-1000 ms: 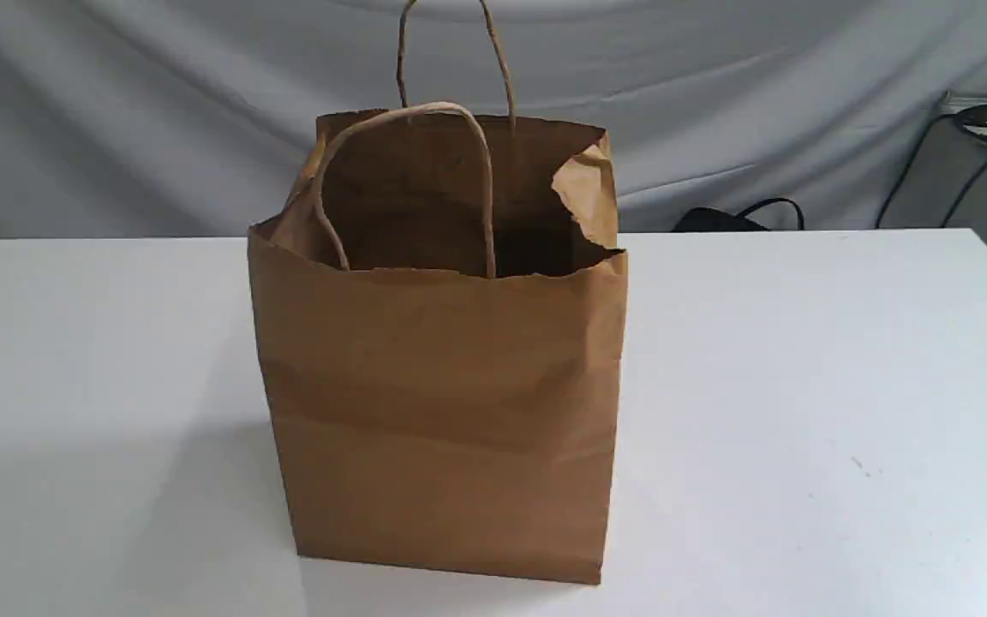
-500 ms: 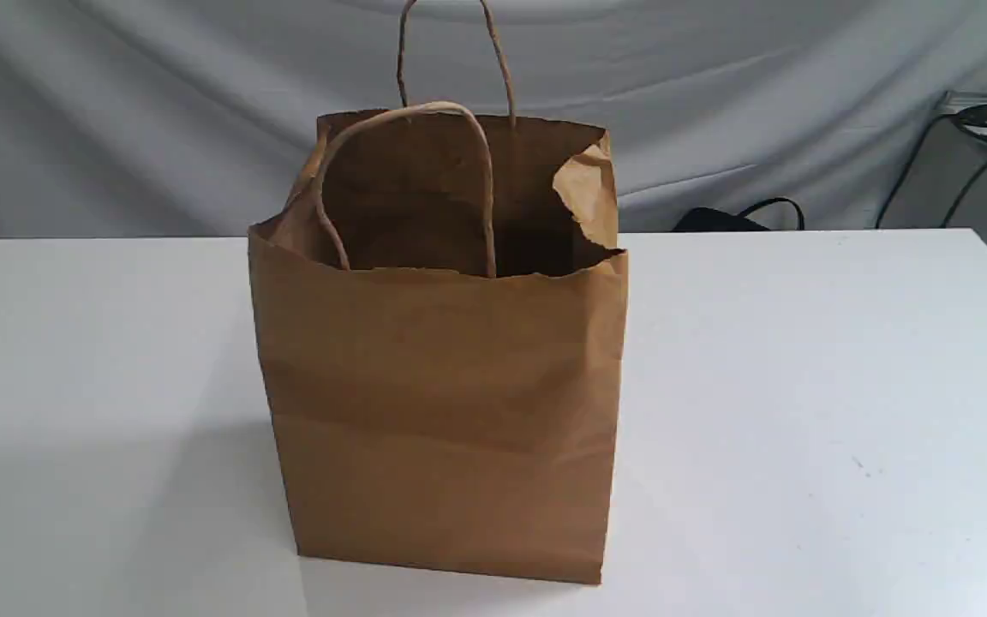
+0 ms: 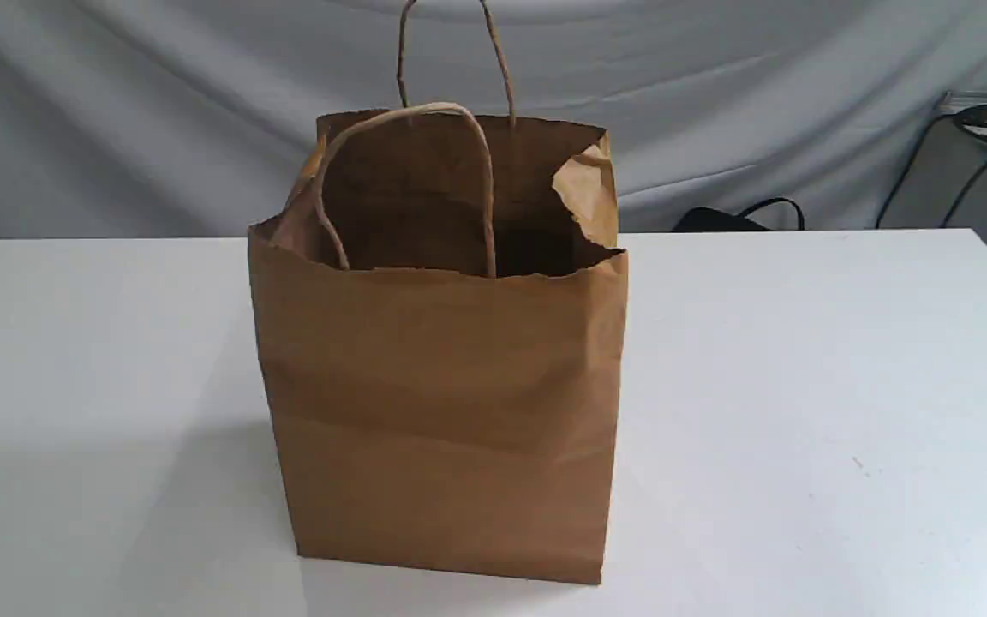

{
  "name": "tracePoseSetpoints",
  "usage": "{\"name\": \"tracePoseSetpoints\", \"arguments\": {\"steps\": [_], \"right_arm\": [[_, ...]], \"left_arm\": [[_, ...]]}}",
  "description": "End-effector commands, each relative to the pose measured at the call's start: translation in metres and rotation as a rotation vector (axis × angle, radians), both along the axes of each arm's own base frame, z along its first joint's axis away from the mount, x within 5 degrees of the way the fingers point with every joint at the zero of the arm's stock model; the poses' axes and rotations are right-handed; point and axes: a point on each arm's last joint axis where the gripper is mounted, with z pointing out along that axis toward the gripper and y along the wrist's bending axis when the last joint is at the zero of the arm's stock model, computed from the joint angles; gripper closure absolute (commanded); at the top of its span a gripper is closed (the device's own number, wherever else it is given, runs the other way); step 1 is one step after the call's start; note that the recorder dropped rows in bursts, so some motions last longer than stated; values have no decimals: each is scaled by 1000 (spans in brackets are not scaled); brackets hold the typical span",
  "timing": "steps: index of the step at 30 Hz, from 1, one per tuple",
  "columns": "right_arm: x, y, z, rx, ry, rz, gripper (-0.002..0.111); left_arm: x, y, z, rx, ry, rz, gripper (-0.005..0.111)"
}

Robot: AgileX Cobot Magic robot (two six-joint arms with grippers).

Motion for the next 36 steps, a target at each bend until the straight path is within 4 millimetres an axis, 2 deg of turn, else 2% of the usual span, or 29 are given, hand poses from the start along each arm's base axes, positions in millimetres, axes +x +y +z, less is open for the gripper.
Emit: {"name": "tracePoseSetpoints", "arguments": {"steps": [1, 36], "right_arm": [[0, 0, -1, 7, 0, -7, 108], [0, 0, -1, 21, -1, -6, 108]], "left_arm": [[0, 0, -1, -8, -2, 1, 107], [0, 0, -1, -8, -2, 1, 107]]}}
